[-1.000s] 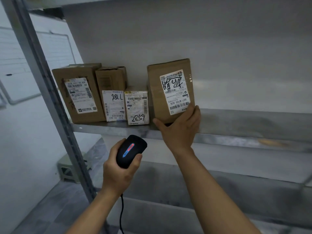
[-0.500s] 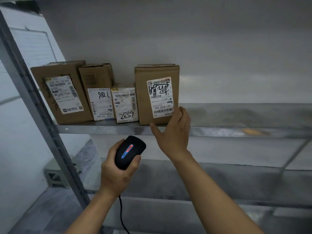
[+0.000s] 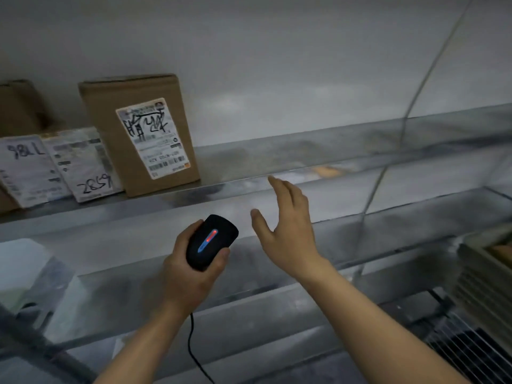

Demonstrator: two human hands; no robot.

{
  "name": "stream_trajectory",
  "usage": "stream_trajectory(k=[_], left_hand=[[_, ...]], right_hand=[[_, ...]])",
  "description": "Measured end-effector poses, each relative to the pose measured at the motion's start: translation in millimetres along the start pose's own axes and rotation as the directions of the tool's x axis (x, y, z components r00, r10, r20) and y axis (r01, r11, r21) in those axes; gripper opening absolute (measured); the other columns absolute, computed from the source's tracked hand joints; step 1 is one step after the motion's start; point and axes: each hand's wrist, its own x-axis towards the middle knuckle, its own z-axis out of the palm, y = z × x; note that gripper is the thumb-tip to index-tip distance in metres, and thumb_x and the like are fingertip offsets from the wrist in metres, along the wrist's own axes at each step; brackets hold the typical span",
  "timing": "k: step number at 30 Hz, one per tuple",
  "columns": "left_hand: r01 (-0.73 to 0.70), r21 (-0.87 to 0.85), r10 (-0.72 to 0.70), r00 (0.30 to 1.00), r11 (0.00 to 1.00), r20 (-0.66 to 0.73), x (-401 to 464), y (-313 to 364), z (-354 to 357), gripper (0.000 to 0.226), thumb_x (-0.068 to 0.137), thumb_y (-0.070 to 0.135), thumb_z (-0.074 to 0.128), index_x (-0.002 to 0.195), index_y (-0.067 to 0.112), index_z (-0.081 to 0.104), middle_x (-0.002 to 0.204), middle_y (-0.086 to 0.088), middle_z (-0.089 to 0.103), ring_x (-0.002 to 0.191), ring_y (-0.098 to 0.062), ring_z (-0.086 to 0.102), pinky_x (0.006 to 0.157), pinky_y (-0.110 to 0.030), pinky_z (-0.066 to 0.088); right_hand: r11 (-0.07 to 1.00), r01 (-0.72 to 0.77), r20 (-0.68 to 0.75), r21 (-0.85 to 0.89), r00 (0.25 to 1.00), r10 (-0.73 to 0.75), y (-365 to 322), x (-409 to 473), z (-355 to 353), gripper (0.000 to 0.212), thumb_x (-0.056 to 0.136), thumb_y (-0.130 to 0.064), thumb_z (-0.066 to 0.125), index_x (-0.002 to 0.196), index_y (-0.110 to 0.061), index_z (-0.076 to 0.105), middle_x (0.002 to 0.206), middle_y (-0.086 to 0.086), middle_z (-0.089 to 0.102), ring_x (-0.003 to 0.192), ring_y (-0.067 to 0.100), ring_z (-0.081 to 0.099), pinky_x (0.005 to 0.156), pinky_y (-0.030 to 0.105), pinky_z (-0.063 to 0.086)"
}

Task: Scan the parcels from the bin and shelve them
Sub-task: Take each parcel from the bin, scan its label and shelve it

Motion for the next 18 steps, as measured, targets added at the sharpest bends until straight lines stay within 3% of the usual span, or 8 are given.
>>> stream_trajectory(k=[2, 6, 11, 18], left_hand=[[-0.015, -0.006, 0.015, 0.997, 1.000, 0.072, 1, 4, 26, 0.065, 0.078, 0.020, 0.089, 0.133, 0.026, 0.055, 0.114, 0.025, 0.060, 0.095, 0.021, 0.060, 0.075, -0.001, 0.046], [-0.058, -0.047, 0.066, 0.978, 0.997, 0.197, 4, 17, 85, 0.063, 0.079, 0.016, 0.087, 0.133, 0.024, 0.056, 0.113, 0.027, 0.060, 0.095, 0.022, 0.060, 0.077, 0.000, 0.046], [-0.079, -0.146, 0.124, 0.936, 0.986, 0.329, -1, 46, 170, 0.067, 0.075, 0.029, 0.090, 0.133, 0.025, 0.057, 0.115, 0.028, 0.061, 0.096, 0.018, 0.062, 0.077, -0.003, 0.048], [-0.060, -0.248, 0.185, 0.834, 0.967, 0.520, -20, 96, 294, 0.060, 0.071, 0.039, 0.081, 0.126, 0.038, 0.056, 0.107, 0.034, 0.067, 0.096, 0.010, 0.066, 0.080, -0.011, 0.053]], right_hand=[[0.998, -0.022, -0.006, -0.063, 1.000, 0.022, 23, -12, -20, 0.064, 0.095, -0.038, 0.059, 0.151, -0.013, 0.042, 0.148, 0.008, 0.046, 0.136, 0.020, 0.038, 0.111, 0.026, 0.029], [0.979, -0.121, 0.012, -0.164, 0.992, 0.125, 70, -40, -64, 0.066, 0.094, -0.040, 0.056, 0.153, -0.014, 0.040, 0.150, 0.006, 0.044, 0.140, 0.018, 0.035, 0.114, 0.022, 0.024], [0.935, -0.260, -0.024, -0.242, 0.965, 0.262, 127, -72, -131, 0.068, 0.094, -0.045, 0.055, 0.154, -0.020, 0.036, 0.151, 0.000, 0.041, 0.139, 0.016, 0.036, 0.116, 0.036, 0.034], [0.835, -0.452, -0.165, -0.312, 0.892, 0.421, 196, -115, -231, 0.067, 0.097, -0.042, 0.060, 0.156, -0.022, 0.035, 0.151, -0.003, 0.038, 0.138, 0.013, 0.033, 0.115, 0.031, 0.030]])
